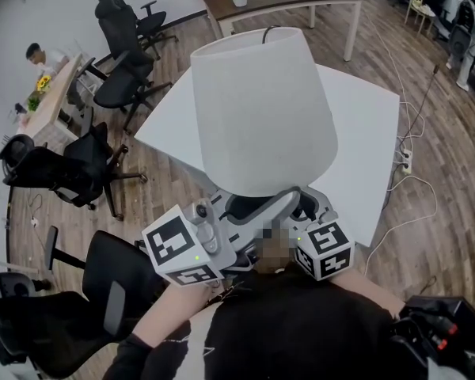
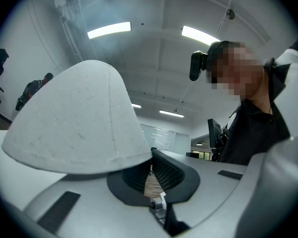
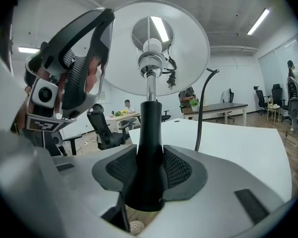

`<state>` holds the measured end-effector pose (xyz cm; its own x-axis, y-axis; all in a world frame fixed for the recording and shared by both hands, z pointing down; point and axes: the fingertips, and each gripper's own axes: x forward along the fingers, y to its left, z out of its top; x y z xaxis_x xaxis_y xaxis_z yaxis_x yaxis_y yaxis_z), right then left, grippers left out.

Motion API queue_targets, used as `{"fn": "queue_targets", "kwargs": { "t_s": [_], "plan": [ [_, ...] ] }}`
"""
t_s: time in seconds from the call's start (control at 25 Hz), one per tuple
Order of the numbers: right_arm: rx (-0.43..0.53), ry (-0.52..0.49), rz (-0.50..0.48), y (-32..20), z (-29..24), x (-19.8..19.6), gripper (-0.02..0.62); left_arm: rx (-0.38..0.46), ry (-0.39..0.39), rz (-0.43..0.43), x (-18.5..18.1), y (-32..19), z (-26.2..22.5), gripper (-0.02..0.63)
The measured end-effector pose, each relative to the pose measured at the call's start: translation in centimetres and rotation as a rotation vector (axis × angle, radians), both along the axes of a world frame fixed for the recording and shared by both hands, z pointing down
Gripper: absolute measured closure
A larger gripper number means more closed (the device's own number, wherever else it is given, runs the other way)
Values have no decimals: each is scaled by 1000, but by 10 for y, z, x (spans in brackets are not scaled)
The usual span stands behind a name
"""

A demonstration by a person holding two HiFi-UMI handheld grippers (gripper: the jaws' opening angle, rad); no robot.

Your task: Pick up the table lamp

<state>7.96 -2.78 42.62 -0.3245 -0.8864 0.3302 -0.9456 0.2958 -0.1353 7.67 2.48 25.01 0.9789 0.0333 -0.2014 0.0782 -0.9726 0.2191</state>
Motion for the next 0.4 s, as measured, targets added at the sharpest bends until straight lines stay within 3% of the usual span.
{"fn": "queue_targets", "kwargs": {
  "t_s": [0.4],
  "plan": [
    [-13,-4,2,5,6,-1,420,-8,-5,2,0,2,5,586]
  ]
}}
